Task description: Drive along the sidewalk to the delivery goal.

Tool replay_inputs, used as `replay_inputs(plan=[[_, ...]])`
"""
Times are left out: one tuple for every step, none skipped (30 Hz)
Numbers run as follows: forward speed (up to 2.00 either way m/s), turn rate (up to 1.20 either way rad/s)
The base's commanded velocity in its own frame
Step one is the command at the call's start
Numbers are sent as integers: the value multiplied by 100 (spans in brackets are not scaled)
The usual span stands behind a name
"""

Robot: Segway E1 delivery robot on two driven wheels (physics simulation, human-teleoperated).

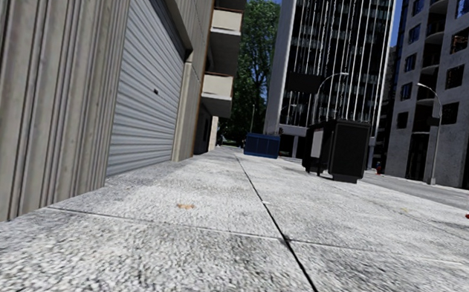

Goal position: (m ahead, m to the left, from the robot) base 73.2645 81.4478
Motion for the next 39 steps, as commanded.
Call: replay_inputs(plan=[[200, 21], [200, 21], [200, 0], [200, 0], [200, 0], [200, 0], [200, 0], [200, 0], [200, 0], [200, 0], [200, 0], [200, 0], [200, 0], [200, 0], [200, 0], [200, 0], [200, 0], [200, 0], [200, 0], [200, 0], [200, 0], [200, 0], [200, 0], [200, 0], [200, 0], [200, 0], [200, 0], [200, 0], [200, 0], [200, 0], [200, 0], [200, 0], [200, 0], [200, 0], [200, 0], [200, 0], [200, 0], [200, 0], [200, 0]])
